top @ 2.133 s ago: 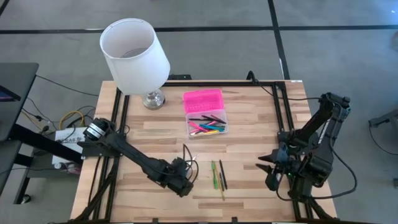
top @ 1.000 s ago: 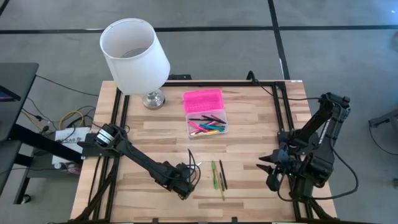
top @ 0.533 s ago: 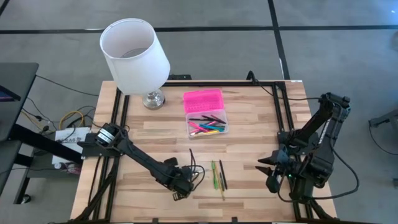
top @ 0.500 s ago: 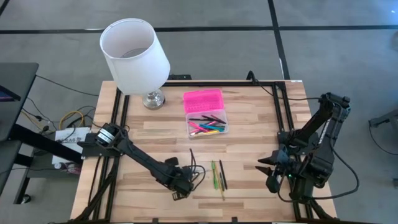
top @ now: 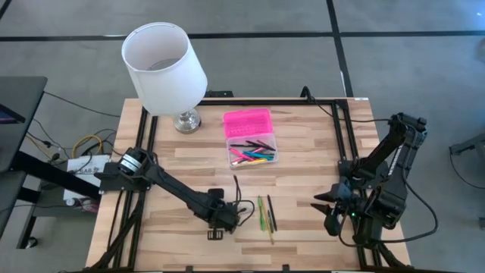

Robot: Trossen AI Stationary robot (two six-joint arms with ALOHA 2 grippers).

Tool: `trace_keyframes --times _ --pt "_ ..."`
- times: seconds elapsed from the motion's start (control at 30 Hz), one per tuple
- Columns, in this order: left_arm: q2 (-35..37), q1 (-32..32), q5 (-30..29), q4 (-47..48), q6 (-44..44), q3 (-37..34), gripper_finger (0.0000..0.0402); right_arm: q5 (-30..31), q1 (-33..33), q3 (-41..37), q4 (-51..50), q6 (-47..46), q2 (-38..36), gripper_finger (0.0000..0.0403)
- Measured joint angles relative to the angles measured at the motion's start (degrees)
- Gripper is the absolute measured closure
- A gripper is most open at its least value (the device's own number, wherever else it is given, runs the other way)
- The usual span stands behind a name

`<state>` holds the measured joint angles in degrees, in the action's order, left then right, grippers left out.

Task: Pick & place school supplies into a supply box
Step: Put the blue scissors into the pink supply box

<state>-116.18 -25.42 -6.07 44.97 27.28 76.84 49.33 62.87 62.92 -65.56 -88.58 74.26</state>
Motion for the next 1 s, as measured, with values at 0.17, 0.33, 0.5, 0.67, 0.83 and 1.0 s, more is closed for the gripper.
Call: trace_keyframes --times 0.17,0.33,0.5,0.67,0.83,1.0 --pt "0.0 1.46 2.46 0.11 -0.26 -0.02 0.0273 -0.9 0.0 0.0 0.46 0.0 -0.02 0.0272" --pt "0.0 1.56 2.63 0.2 -1.3 -0.06 0.029 -1.43 0.0 0.0 0.49 0.02 -0.02 0.0272" --pt "0.0 1.56 2.06 -0.28 -1.77 -0.09 0.0297 -1.46 0.0 0.0 0.49 0.33 -0.01 0.0272" --pt "0.0 1.54 1.71 -0.55 -2.3 -0.13 0.0294 -1.43 0.0 0.0 1.48 -0.2 0.0 0.0272" --pt "0.0 1.54 1.76 -0.55 -3.59 -0.13 0.0302 -1.43 0.0 0.0 1.93 0.09 0.0 0.0272" --pt "0.0 1.54 1.76 -0.52 -3.14 -0.13 0.0309 -1.39 0.0 0.0 1.73 0.11 -0.01 0.0272"
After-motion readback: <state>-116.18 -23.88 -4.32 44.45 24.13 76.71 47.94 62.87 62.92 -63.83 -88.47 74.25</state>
